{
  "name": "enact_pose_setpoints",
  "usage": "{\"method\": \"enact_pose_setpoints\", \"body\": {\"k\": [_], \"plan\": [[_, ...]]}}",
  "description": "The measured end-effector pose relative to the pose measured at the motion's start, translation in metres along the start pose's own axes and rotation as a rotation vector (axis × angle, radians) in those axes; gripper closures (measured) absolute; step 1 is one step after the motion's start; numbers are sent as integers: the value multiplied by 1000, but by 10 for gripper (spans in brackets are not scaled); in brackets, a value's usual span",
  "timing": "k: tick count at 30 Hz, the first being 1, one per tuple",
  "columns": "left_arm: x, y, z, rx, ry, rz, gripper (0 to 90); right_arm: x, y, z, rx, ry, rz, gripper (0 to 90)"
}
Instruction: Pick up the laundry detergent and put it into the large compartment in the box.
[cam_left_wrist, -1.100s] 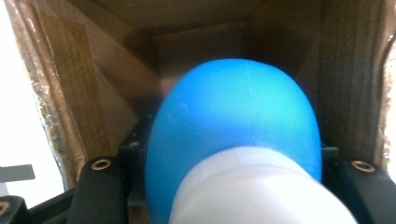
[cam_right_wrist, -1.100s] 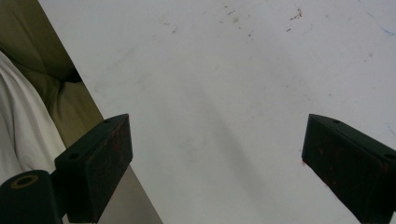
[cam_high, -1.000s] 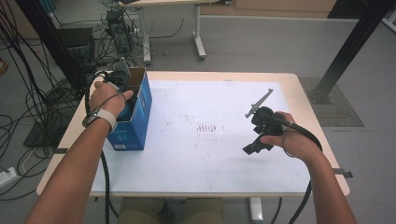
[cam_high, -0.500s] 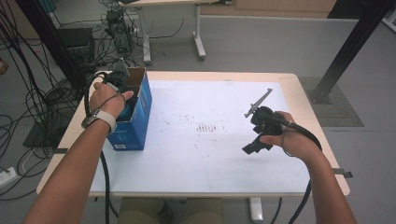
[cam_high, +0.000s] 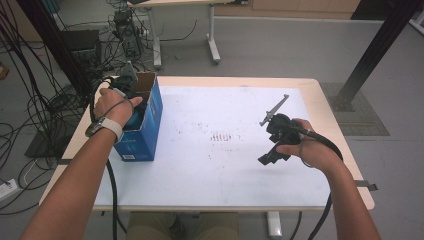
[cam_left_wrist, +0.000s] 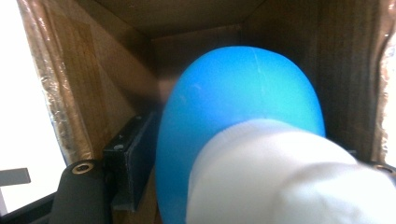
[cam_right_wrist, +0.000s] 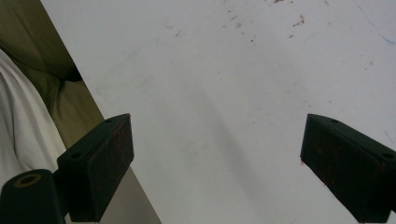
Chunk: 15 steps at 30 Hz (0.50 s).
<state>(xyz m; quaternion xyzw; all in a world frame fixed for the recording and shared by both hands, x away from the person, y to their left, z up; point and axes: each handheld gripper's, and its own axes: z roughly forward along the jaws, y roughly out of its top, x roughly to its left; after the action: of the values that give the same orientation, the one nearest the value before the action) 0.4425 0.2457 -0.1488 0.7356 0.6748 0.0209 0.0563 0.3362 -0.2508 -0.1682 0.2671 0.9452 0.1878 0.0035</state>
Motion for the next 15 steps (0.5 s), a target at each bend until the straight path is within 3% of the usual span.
{"method": "enact_pose_setpoints", "body": {"k": [12, 15], "plan": [[8, -5, -16, -28, -34, 10, 274, 1, 1, 2, 5, 0, 4, 94], [9, -6, -20, -35, -43, 4, 225, 2, 2, 3, 4, 3, -1, 94]]}}
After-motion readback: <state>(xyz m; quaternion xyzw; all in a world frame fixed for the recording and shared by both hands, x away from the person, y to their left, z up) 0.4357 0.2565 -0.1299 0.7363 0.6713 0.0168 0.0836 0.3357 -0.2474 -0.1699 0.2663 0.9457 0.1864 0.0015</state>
